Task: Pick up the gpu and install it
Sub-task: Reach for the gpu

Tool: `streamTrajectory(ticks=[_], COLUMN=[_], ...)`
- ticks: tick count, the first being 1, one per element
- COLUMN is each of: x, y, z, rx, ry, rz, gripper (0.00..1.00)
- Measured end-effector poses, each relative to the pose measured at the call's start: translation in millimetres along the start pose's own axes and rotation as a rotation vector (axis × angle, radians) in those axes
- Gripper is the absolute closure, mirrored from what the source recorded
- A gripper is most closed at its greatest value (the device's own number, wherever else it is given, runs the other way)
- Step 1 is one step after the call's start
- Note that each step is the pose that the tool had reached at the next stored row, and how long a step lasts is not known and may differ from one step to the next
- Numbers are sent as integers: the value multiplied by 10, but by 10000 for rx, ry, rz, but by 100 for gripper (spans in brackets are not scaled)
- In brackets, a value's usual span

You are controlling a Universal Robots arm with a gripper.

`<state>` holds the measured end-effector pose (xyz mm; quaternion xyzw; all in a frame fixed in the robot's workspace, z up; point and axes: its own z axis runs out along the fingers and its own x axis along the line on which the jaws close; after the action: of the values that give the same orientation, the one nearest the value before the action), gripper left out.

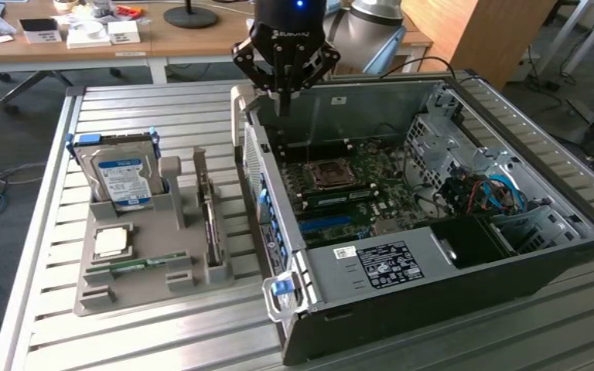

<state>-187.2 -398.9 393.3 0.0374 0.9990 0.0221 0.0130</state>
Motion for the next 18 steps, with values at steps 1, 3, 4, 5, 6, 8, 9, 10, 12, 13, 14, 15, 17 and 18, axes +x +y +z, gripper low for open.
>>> streamTrajectory(ticks=[1,3,4,5,6,8,9,10,12,13,14,15,17,18], x=[16,44,57,70,83,107,121,135,164,180,196,211,244,262], y=[-1,-3,-4,-5,-6,-8,-9,-10,-12,-13,-14,-16,-18,-19], z=[0,-1,-2,-2,-2,-3,-3,-4,-5,-5,-5,-6,-7,-7], rx=[0,0,0,0,0,0,0,0,0,0,0,0,0,0], ry=[0,0,0,0,-1,-1,-1,-1,-1,-2,-2,-2,-3,-4], rz=[-1,0,0,1,1,1,1,0,0,0,-1,0,0,1], gripper=[89,89,89,89,89,89,89,89,89,89,89,89,89,89])
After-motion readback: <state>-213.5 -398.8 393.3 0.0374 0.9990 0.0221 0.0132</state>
